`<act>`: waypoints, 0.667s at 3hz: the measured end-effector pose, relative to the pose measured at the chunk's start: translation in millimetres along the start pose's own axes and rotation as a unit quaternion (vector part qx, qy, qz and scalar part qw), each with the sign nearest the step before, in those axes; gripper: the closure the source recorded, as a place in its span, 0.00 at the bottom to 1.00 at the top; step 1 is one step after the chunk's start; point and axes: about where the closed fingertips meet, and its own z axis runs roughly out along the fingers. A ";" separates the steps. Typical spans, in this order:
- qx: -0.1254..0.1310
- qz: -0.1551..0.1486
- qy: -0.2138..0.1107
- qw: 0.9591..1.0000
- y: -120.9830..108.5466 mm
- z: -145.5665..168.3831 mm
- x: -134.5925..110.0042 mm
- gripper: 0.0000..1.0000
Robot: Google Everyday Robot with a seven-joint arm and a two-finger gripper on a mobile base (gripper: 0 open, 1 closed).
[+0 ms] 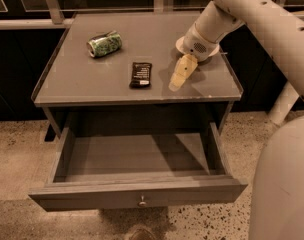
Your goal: Place rxbar chocolate into top drawer
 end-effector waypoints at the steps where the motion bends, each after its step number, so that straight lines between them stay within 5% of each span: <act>1: 0.011 0.008 -0.010 1.000 -0.9 -1.6 3.2 0.00; 2: 0.006 -0.014 -0.017 1.000 -11.4 13.5 -14.9 0.00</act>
Offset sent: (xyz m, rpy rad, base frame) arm 0.0503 0.0434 0.0139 0.0426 -0.0901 0.0841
